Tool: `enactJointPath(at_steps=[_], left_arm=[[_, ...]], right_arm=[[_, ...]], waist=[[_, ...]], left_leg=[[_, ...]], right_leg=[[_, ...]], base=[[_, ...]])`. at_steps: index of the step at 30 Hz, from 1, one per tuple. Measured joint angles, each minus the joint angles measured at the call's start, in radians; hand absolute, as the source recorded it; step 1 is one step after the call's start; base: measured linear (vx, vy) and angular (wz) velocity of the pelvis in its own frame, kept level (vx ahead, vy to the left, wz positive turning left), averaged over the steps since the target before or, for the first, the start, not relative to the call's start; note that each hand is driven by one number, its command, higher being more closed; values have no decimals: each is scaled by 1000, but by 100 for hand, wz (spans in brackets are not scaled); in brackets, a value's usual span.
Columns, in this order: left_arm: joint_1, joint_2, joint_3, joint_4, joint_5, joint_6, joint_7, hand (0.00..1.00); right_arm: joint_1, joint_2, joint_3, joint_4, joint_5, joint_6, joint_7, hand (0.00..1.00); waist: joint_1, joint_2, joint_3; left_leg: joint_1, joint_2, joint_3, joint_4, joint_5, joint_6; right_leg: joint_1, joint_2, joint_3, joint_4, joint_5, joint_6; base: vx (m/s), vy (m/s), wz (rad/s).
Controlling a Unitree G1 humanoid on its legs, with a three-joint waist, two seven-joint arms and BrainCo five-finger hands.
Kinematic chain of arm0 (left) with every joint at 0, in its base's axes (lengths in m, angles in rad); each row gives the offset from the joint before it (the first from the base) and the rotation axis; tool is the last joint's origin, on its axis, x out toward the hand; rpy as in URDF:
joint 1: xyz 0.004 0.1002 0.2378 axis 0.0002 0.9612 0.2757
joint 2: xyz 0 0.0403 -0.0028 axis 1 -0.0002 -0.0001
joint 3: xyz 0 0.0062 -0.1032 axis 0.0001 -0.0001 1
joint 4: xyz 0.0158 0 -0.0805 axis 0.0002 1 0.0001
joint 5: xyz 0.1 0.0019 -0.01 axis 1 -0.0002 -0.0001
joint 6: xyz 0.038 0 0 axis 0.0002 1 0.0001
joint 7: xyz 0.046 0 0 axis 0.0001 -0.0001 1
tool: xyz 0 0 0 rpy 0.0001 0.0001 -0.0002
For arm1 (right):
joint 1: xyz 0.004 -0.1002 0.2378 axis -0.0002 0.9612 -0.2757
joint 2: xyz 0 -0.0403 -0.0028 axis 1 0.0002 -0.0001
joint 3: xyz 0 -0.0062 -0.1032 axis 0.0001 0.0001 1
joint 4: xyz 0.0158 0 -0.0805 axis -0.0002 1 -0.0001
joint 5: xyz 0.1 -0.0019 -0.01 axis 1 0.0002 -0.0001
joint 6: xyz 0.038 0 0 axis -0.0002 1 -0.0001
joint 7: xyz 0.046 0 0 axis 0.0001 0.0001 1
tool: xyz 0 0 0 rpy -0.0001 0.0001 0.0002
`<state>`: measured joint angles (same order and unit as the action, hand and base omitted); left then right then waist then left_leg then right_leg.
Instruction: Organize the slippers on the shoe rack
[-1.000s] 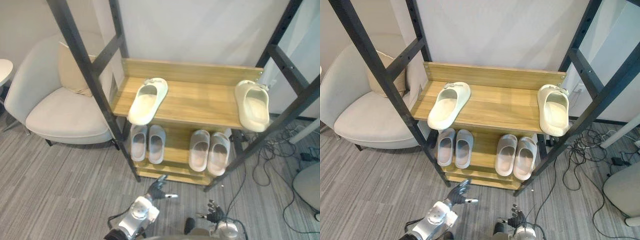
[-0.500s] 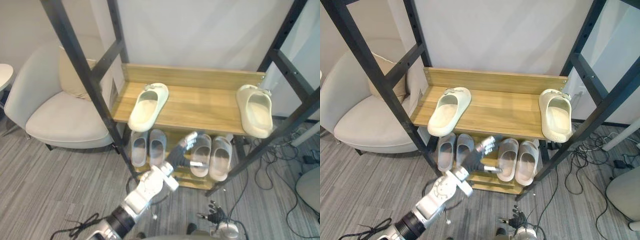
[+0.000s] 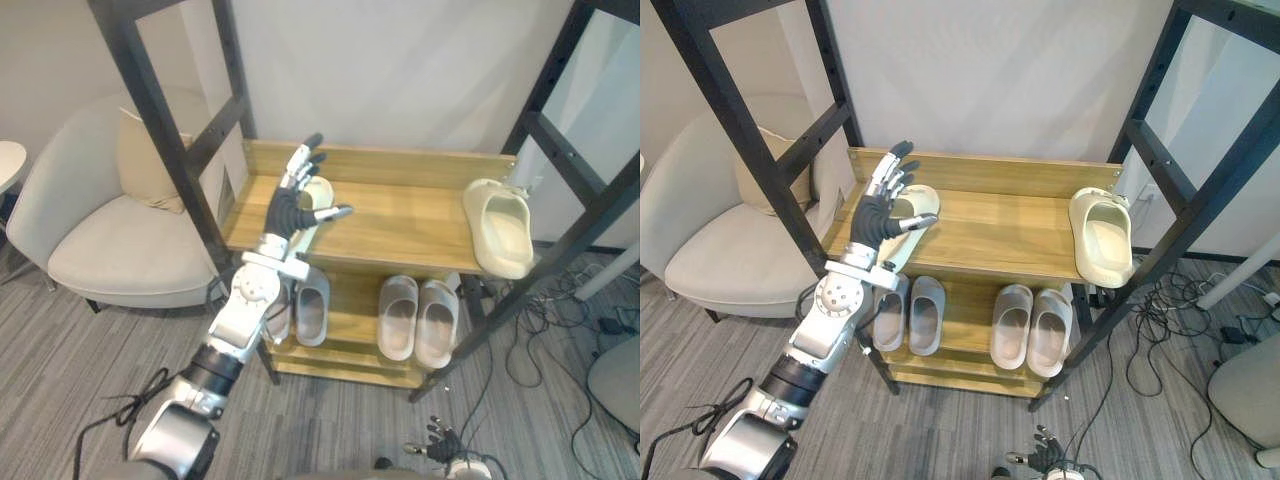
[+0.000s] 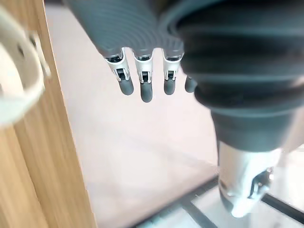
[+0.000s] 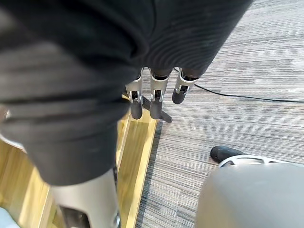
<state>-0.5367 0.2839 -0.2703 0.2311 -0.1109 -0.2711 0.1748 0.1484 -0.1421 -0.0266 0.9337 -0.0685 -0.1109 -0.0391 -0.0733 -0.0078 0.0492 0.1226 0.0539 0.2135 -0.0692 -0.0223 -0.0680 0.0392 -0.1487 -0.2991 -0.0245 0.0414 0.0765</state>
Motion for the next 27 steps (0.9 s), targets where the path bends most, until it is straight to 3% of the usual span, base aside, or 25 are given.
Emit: enactJointPath(at_steps=[6, 14, 27], left_arm=[[-116, 104, 22, 178, 44, 26, 0, 0], [-166, 177, 41, 296, 74, 51, -3, 0], [-273, 227, 40, 479, 255, 114, -40, 0]], right_arm=[[12, 3, -5, 2, 0, 3, 8, 0], [31, 5, -10, 3, 1, 3, 21, 0], [45, 14, -34, -2, 30, -1, 29, 0]], waist=[[-13, -5, 3], [-22, -7, 7], [-37, -5, 25]], left_leg=[[1, 3, -1, 0, -1, -1], [-1, 9, 30, 0, -7, -9], [-7, 27, 51, 4, -15, -21]], right_leg=[[15, 7, 0, -17, 9, 1], [-7, 14, 34, -15, 6, -5], [-39, 32, 58, 13, -4, -16]], base=[[6, -9, 1], [-2, -11, -11], [5, -16, -6]])
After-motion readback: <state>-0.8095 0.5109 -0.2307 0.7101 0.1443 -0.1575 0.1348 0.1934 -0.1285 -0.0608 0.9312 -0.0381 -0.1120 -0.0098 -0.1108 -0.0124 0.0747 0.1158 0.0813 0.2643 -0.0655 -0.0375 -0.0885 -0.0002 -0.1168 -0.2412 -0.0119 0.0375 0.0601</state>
